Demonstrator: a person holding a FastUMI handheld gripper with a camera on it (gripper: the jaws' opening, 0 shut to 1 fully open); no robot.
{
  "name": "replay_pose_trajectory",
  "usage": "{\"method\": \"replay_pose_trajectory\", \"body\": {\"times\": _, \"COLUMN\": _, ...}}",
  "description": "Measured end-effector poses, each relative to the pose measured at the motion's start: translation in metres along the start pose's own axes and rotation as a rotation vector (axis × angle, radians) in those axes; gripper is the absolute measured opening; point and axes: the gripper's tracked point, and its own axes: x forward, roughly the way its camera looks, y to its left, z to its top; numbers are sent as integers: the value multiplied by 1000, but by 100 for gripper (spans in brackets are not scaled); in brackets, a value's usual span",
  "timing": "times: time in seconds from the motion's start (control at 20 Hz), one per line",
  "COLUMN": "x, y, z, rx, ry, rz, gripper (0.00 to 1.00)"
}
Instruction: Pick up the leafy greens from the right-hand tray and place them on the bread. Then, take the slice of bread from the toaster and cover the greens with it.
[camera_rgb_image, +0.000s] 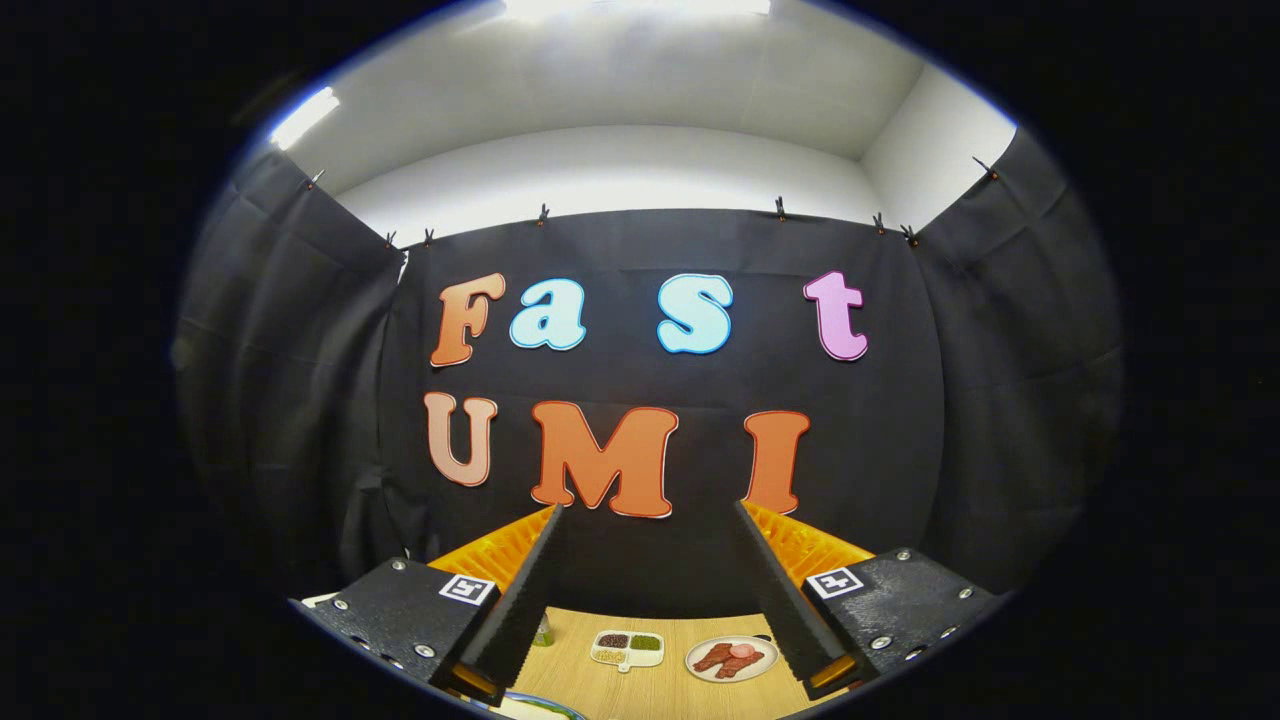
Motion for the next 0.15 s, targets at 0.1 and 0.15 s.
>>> {"method": "replay_pose_trajectory", "body": {"times": 0.1, "x": 0, "y": -3, "z": -2, "rx": 1, "ry": 5, "rz": -8, "gripper": 97}}
{"method": "replay_pose_trajectory", "body": {"times": 0.15, "x": 0, "y": -2, "z": -4, "rx": 4, "ry": 8, "rz": -9, "gripper": 97}}
